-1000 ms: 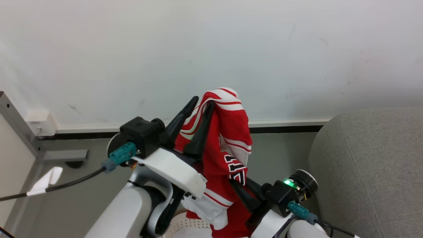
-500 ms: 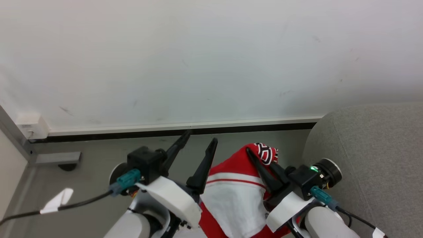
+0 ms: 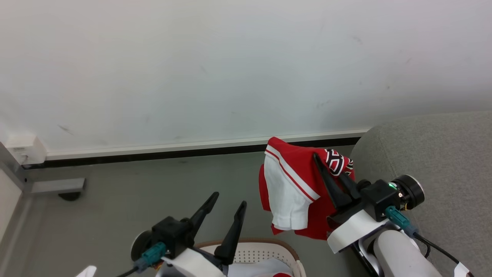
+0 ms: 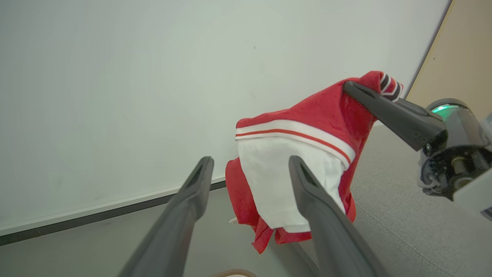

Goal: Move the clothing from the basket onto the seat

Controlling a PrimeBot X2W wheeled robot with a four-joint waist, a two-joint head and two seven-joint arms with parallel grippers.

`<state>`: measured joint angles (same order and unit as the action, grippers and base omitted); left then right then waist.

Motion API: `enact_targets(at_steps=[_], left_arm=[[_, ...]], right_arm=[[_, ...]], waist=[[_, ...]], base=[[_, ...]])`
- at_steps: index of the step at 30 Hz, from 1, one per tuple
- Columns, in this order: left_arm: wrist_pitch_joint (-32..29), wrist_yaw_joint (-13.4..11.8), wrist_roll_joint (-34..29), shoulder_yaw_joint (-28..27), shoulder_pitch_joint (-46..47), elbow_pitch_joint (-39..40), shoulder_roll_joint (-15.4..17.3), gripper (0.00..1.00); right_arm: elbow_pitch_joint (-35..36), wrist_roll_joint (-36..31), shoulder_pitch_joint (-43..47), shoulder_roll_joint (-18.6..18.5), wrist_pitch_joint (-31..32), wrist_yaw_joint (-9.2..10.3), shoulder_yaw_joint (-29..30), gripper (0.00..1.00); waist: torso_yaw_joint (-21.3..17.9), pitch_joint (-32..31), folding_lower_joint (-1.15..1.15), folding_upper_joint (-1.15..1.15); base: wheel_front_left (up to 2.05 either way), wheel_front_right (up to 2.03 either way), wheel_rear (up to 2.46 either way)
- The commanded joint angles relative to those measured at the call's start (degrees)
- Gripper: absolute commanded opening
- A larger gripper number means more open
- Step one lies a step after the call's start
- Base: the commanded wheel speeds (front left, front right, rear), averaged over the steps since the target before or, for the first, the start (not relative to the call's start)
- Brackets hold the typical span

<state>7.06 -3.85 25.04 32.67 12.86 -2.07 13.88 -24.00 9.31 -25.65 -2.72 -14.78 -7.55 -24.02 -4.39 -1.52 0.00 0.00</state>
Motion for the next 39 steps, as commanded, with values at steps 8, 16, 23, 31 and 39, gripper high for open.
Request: enact_targets(at_steps=[8,16,23,31,39], left_arm=[[4.41,1.62,0.41,0.50,-2.41,-3.74,0.34,1.00],[5.17,1.92,0.75,0.61,-1.43,-4.80,0.04,1.00],[5.06,1.80,0.85,0.76,-1.09,-4.76,0.25,1.00],[4.82,2.03,0.58,1.73,-0.74,-4.09,0.22,1.00],[4.18,2.47,-0.05,3.40,-0.11,-2.63,-0.34,1.00]], right_arm=[[1.30,-1.14,1.23,-0.06,-0.42,0.12,1.69,0.00],[1.66,-1.24,1.47,-0.07,-0.42,0.12,1.65,0.00],[1.87,-1.40,1.26,-0.08,-0.42,0.12,2.28,0.00],[2.83,-2.25,1.24,-0.08,-0.42,0.13,4.63,0.00],[4.15,-4.17,1.74,-0.08,-0.41,0.12,7.61,0.00]], waist=[[-1.20,0.42,0.00,0.00],[-1.57,0.47,0.00,0.00],[-3.39,0.66,0.00,0.00],[-7.90,1.37,0.00,0.00],[-14.35,2.45,0.00,0.00]], base=[[0.00,0.00,0.00],[0.00,0.00,0.00],[0.00,0.00,0.00],[0.00,0.00,0.00],[0.00,0.00,0.00]])
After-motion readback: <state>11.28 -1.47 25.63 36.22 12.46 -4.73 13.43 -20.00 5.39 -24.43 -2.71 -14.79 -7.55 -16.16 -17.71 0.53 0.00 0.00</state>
